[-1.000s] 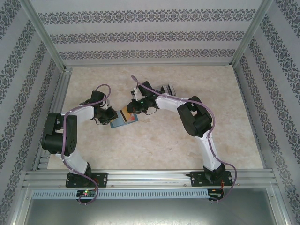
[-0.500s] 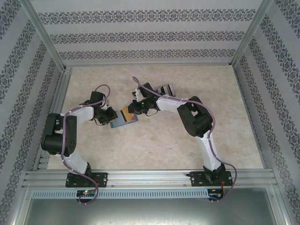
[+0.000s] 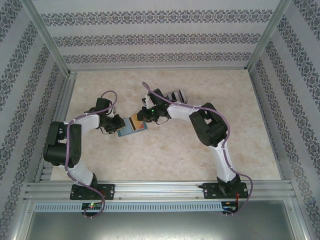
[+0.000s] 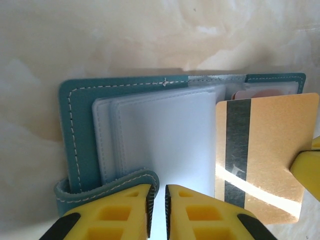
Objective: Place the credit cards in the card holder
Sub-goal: Insert the credit card into the card slot.
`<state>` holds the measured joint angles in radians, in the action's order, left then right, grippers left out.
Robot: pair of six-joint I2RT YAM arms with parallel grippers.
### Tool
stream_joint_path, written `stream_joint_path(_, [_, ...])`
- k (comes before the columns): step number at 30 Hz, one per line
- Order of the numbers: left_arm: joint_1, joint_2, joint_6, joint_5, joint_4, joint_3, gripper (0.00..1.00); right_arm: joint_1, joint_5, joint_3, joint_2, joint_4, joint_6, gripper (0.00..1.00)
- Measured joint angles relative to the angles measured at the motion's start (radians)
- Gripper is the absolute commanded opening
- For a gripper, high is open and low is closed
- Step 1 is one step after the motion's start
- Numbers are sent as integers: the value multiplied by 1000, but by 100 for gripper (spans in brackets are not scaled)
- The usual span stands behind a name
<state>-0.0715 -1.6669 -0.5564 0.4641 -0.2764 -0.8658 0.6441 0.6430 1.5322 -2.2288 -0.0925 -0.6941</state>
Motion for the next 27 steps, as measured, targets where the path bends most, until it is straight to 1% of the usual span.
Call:
stream_joint_path(7, [2, 0, 0, 0, 0, 0, 19, 0, 6, 42, -27, 0, -11, 12])
stream_joint_path(16, [2, 0, 0, 3, 1, 2, 19, 2, 16, 50, -40, 0, -15, 12])
stream_joint_path(27, [2, 0, 0, 3, 1, 2, 19, 32, 27, 42, -40, 0, -17, 12])
